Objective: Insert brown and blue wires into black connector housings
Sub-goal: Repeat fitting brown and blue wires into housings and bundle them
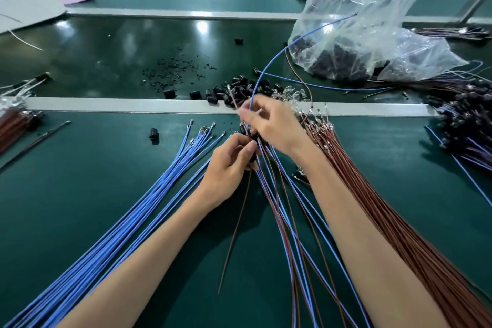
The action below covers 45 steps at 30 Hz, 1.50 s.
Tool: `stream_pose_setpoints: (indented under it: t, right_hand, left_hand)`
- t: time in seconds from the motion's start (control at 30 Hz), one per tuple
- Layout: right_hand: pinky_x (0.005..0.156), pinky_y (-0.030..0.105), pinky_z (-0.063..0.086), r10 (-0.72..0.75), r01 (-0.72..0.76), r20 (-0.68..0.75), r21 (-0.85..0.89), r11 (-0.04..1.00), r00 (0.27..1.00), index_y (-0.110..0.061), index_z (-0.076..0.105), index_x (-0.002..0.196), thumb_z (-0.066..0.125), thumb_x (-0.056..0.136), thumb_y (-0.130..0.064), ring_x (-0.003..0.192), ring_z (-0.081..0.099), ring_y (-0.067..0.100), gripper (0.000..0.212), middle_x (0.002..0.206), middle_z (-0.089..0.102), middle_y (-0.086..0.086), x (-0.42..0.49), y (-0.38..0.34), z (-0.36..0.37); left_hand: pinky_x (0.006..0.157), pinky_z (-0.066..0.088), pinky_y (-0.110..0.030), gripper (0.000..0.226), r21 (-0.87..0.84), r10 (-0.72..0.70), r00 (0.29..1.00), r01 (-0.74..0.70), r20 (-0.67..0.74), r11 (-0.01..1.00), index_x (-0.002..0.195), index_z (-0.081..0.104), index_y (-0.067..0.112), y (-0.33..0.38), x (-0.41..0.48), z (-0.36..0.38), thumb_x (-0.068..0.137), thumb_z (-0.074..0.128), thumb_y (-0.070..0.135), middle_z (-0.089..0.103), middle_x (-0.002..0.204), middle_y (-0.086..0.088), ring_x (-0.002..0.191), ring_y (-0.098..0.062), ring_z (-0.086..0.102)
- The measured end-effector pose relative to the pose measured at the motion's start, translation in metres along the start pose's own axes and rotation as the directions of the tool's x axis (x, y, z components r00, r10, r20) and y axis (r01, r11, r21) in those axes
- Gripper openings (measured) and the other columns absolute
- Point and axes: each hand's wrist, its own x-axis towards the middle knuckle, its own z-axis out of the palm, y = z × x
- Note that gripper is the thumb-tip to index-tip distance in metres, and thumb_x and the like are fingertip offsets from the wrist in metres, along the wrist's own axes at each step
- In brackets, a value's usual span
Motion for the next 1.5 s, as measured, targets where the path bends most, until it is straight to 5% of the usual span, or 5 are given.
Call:
stream_pose_setpoints:
  t: [0.33, 0.57, 0.83, 1.03, 1.5]
  right_hand:
    - [0.047, 0.015, 0.042, 0.1, -0.048, -0.201, 0.246, 0.968, 0.974, -0.015, 0.053, 0.08, 0.047, 0.099, -0.015, 0.048, 0.056, 0.005, 0.02, 0.069, 0.065, 0.002, -0.002, 0.016, -0.008]
    - [0.048, 0.018, 0.043, 0.012, 0.006, -0.078, 0.223, 0.975, 0.997, -0.016, 0.054, 0.082, 0.051, 0.097, -0.013, 0.047, 0.053, 0.008, 0.016, 0.068, 0.064, -0.001, -0.008, 0.02, -0.006]
    - [0.046, 0.02, 0.047, -0.018, 0.048, -0.102, 0.297, 0.954, 0.995, -0.022, 0.054, 0.086, 0.052, 0.096, -0.012, 0.046, 0.057, 0.008, 0.015, 0.066, 0.064, -0.003, -0.008, 0.019, 0.001]
    - [0.069, 0.03, 0.053, 0.009, -0.028, 0.122, 0.156, 0.987, 0.993, -0.02, 0.061, 0.078, 0.067, 0.086, -0.008, 0.065, 0.06, 0.01, 0.015, 0.071, 0.064, -0.004, -0.009, 0.025, -0.003]
    - [0.068, 0.024, 0.055, 0.022, -0.04, 0.077, 0.24, 0.97, 0.997, -0.011, 0.066, 0.081, 0.071, 0.082, -0.008, 0.064, 0.065, 0.011, 0.006, 0.073, 0.069, 0.005, -0.014, 0.025, -0.012]
  left_hand:
    - [0.063, 0.048, -0.019, 0.015, 0.02, -0.012, 1.0, 0.013, -0.011, 1.0, 0.09, 0.057, 0.01, -0.005, 0.001, -0.001, 0.099, 0.045, 0.009, 0.063, 0.078, -0.001, 0.065, -0.012, 0.063]
    - [0.066, 0.052, -0.019, 0.014, -0.117, -0.019, 1.0, 0.018, -0.005, 0.993, 0.089, 0.057, 0.007, -0.004, 0.002, -0.003, 0.096, 0.047, 0.013, 0.065, 0.079, 0.005, 0.067, -0.011, 0.063]
    - [0.085, 0.051, -0.052, 0.026, -0.097, -0.01, 0.997, 0.017, 0.071, 0.995, 0.094, 0.059, -0.005, -0.001, 0.001, -0.007, 0.095, 0.051, 0.02, 0.061, 0.08, -0.002, 0.074, -0.014, 0.063]
    - [0.067, 0.049, -0.015, 0.015, -0.104, -0.008, 1.0, 0.007, -0.013, 0.995, 0.088, 0.059, 0.004, -0.001, 0.002, -0.004, 0.097, 0.047, 0.004, 0.061, 0.08, -0.003, 0.067, -0.006, 0.063]
    - [0.067, 0.056, -0.023, 0.007, -0.172, -0.003, 1.0, -0.001, -0.027, 0.985, 0.09, 0.059, 0.011, -0.006, 0.004, -0.005, 0.084, 0.061, 0.01, 0.068, 0.076, -0.001, 0.066, -0.009, 0.066]
